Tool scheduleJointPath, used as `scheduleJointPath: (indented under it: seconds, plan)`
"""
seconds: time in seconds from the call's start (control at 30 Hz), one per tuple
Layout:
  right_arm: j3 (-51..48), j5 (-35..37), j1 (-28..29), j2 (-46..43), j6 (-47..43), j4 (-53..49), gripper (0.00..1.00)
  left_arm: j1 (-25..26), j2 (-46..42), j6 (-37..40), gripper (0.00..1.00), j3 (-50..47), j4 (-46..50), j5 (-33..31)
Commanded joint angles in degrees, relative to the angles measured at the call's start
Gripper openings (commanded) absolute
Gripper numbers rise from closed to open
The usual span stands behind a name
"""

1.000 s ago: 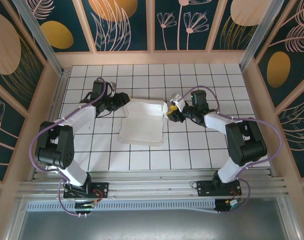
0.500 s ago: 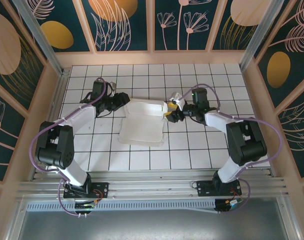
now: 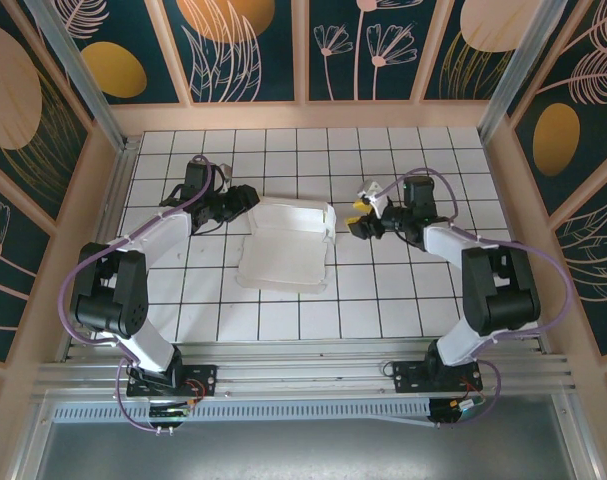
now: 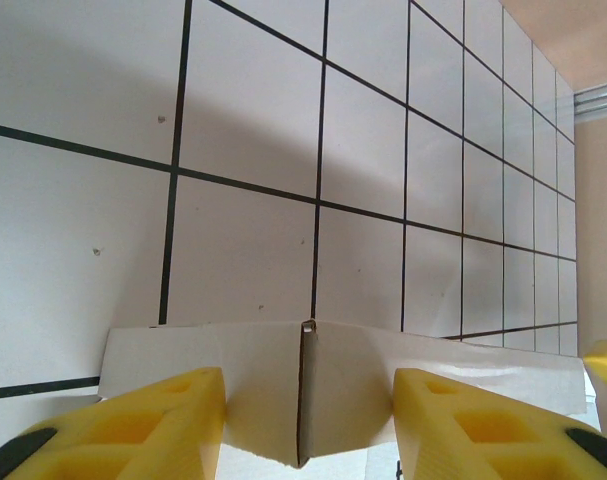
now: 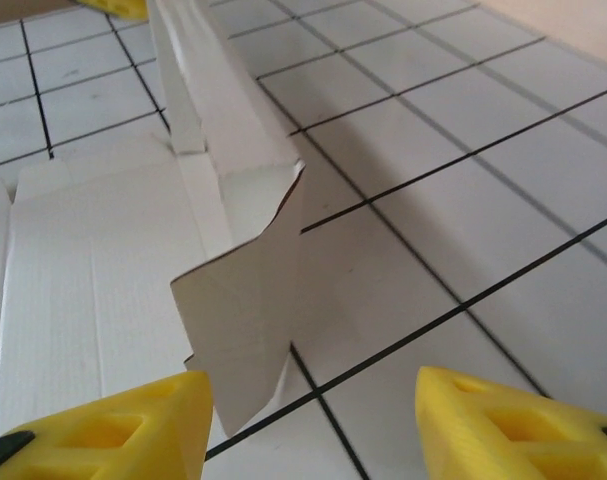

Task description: Fold the paper box

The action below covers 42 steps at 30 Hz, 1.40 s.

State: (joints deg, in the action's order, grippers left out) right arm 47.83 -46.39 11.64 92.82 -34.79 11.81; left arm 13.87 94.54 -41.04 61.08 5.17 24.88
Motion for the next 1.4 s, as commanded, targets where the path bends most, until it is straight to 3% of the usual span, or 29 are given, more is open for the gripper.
scheduleJointPath:
  seconds: [0.0, 0.8, 1.13, 1.37]
  plan:
    - [2.13, 0.77, 2.19, 2.86, -1.48, 0.55, 0.56, 0.29, -1.11, -0.71, 0.47, -0.7, 0.08, 0.43]
    - [14.35, 8.13, 11.12, 13.31, -1.25, -5.23, 0.4, 0.34, -0.94, -1.0, 0.47, -0.26, -0.41, 1.13]
    - [18.54, 9.13, 13.04, 16.21, -2.83, -8.74, 0.35, 0.3, -0.5, -0.55, 0.47, -0.61, -0.95, 1.97]
    - [22.04, 7.24, 14.14, 17.75, 2.05, -7.9, 0.31, 1.98, 0.38, 1.42, 0.46, 0.0, -0.6, 3.08]
